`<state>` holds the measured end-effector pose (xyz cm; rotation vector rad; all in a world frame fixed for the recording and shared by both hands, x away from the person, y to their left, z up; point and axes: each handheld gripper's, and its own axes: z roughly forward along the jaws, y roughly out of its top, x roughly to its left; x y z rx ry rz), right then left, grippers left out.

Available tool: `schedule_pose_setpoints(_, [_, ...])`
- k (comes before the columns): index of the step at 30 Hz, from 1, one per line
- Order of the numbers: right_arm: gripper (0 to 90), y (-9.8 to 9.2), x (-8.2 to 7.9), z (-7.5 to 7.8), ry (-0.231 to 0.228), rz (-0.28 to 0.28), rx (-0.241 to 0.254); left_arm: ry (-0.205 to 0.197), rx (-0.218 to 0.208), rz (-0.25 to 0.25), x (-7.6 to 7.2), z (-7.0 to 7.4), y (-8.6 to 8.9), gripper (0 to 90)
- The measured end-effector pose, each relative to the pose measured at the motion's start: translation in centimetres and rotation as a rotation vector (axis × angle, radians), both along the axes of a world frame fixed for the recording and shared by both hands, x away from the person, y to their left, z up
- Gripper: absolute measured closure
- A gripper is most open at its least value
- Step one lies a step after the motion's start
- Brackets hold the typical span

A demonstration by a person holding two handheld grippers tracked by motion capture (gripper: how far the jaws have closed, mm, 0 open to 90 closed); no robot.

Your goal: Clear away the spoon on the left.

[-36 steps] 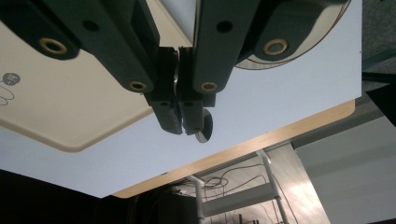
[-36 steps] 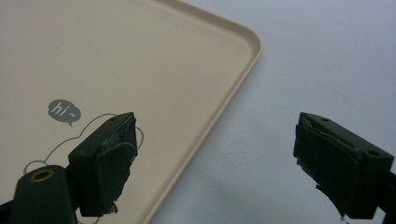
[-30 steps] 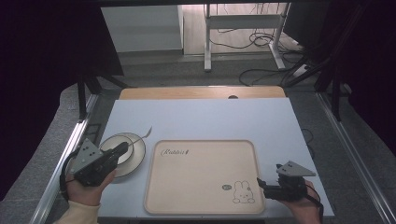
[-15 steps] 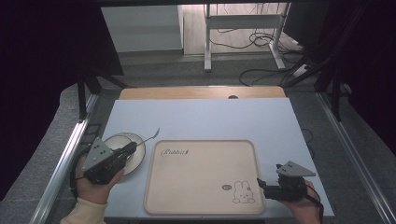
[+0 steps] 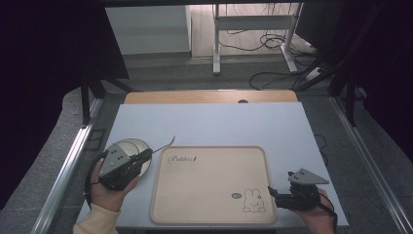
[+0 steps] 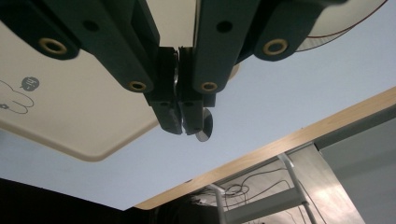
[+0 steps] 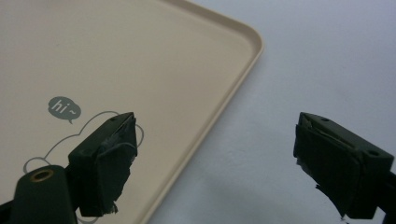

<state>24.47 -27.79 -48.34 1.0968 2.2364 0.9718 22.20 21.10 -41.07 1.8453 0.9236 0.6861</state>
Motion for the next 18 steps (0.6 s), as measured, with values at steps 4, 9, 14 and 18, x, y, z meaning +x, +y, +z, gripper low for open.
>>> schedule_pose_setpoints(4, [13.8, 0.0, 0.0, 0.0, 0.0, 0.001, 0.0, 0.003, 0.002, -0.009, 0.2, -0.1, -0.5, 89.2])
schedule_pose_setpoints(9, [13.7, 0.0, 0.0, 0.0, 0.002, 0.005, -0.001, 0.01, 0.007, -0.023, 0.5, -0.2, -1.2, 89.2])
schedule_pose_setpoints(14, [13.8, 0.0, 0.0, 0.0, 0.002, 0.006, -0.002, 0.016, 0.013, -0.038, 0.9, -0.4, -1.9, 89.2])
schedule_pose_setpoints(18, [13.8, 0.0, 0.0, 0.0, 0.002, 0.006, -0.002, 0.024, 0.018, -0.05, 1.2, -0.6, -2.5, 89.2])
